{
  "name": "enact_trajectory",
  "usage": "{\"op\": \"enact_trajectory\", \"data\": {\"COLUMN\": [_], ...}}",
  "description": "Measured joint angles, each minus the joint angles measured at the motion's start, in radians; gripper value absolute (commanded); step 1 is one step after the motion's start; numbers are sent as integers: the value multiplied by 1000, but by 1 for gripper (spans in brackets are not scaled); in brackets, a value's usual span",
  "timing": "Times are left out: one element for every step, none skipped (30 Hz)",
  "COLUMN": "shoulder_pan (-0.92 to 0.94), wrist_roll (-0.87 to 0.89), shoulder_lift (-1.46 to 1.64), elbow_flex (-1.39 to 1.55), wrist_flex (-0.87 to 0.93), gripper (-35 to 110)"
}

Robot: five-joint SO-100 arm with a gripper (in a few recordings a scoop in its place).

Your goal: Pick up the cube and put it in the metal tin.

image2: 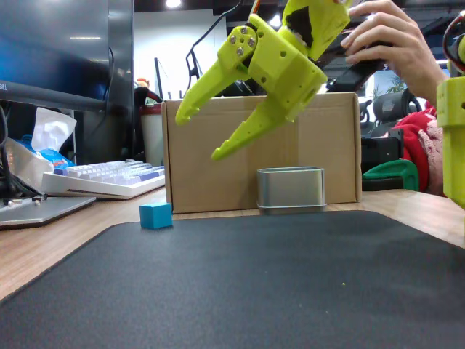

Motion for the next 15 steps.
{"op": "enact_trajectory", "data": {"shoulder_pan": [26, 37, 60, 72, 75, 98, 91, 100, 94, 94, 84, 89, 89, 87, 89], "wrist_roll": [15, 18, 31, 37, 37, 52, 55, 55, 55, 55, 67, 67, 67, 67, 67], "shoulder_lift": [-44, -87, -132, -164, -198, -261, -299, -337, -374, -423, -468, -531, -578, -620, -660], "elbow_flex": [-31, -64, -89, -104, -137, -173, -202, -230, -250, -278, -301, -327, -351, -385, -419], "wrist_flex": [-15, -32, -35, -35, -35, -35, -35, -35, -37, -37, -37, -37, -37, -37, -37], "gripper": [25, 28, 28, 28, 29, 29, 29, 29, 29, 29, 29, 29, 29, 29, 29]}}
